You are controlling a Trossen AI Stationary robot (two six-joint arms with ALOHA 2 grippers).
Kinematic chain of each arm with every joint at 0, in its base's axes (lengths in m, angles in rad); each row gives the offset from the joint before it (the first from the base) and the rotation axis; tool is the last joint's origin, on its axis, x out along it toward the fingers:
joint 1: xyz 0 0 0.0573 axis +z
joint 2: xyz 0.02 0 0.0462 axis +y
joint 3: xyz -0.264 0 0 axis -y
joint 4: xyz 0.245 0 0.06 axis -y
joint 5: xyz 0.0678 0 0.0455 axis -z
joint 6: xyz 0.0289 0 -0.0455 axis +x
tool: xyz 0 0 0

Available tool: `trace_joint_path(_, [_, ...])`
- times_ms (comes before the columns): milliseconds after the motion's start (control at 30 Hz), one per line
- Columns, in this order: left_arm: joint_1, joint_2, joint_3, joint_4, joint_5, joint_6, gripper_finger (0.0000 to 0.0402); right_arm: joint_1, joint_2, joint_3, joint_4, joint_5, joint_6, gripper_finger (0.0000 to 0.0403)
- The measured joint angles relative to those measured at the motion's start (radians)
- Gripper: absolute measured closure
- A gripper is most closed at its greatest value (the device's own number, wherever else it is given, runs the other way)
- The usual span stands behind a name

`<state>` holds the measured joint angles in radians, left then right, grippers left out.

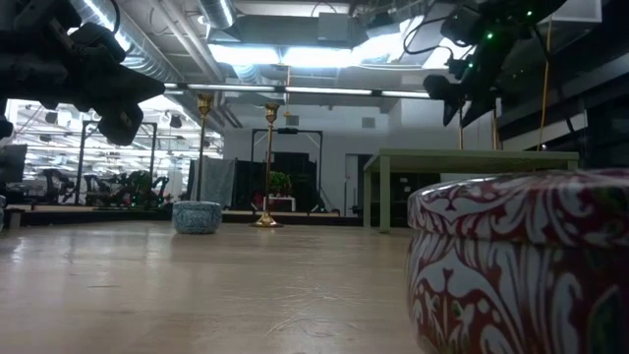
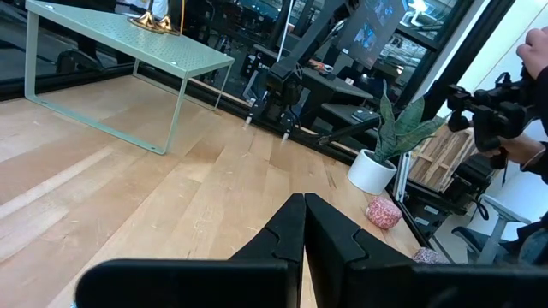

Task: Pick & Place candle stick holders
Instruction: Put the gold candle holder on the shelf, then put the gold pink scented candle on the shelf

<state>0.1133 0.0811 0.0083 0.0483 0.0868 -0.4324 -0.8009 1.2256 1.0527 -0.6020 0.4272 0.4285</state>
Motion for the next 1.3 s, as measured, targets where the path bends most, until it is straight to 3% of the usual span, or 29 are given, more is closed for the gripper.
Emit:
trace_joint_path(400, [0.000, 0.000, 0.000, 0.000, 0.000, 0.000, 0.0396, 0.087, -0.060, 0.000, -0.094, 0.022, 0.068, 0.0208])
trace_joint_path(800, [0.000, 0.000, 0.000, 0.000, 0.000, 0.000, 0.0396, 0.250, -0.133, 0.000, -0.247, -0.003, 0.171, 0.0209])
trace_joint_path(1000, [0.000, 0.000, 0.000, 0.000, 0.000, 0.000, 0.0396, 0.364, -0.156, 0.000, -0.287, -0.088, 0.168, 0.0209])
trace_joint_path(1300, [0.000, 0.000, 0.000, 0.000, 0.000, 0.000, 0.0396, 0.561, -0.156, 0.000, -0.316, -0.335, 0.050, 0.0209])
